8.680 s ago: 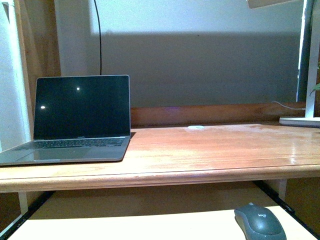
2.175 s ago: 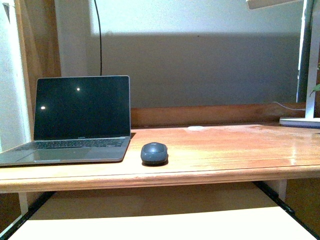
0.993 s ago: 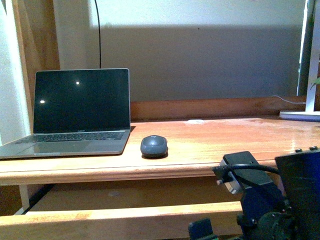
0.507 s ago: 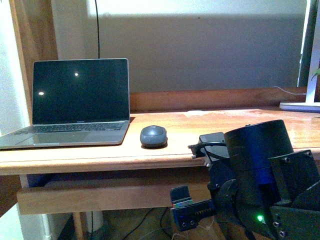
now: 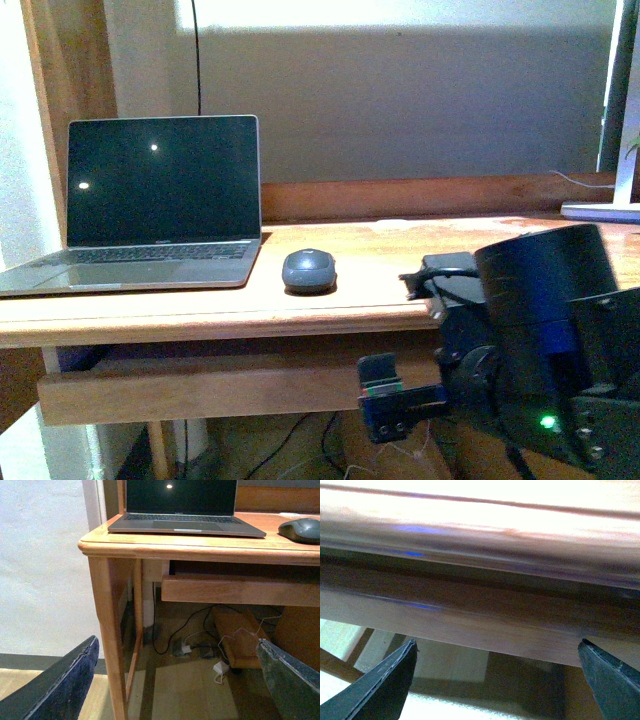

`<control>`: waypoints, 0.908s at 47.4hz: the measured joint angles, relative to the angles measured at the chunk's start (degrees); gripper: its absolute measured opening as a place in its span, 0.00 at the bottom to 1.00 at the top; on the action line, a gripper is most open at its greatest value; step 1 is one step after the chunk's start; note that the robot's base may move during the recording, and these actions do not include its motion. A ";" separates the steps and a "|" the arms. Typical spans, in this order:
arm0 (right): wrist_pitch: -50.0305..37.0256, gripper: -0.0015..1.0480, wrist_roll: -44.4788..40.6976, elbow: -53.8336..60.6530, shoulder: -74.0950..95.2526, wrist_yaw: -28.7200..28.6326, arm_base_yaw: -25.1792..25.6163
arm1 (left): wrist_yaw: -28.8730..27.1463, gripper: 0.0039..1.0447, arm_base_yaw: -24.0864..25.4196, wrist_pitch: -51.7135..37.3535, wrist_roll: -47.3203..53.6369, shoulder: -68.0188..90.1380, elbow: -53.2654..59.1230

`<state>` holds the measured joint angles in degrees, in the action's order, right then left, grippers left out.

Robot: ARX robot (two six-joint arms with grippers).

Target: Place mouse

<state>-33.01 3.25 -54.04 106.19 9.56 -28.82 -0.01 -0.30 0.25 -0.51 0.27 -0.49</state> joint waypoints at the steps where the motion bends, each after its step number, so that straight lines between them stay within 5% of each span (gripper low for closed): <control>1: 0.04 0.93 0.20 0.37 -0.55 -0.09 0.15 | 0.00 0.93 0.00 0.00 0.00 0.00 0.00; 25: 7.19 0.93 10.99 25.92 -38.23 2.84 5.38 | 0.00 0.93 0.00 0.00 0.00 0.00 0.00; 43: 33.75 0.93 16.96 39.47 -75.80 6.84 -0.13 | -0.02 0.93 0.00 0.00 0.00 0.00 0.00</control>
<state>0.73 20.21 -14.57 30.39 16.40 -28.95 -0.03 -0.30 0.25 -0.51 0.27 -0.49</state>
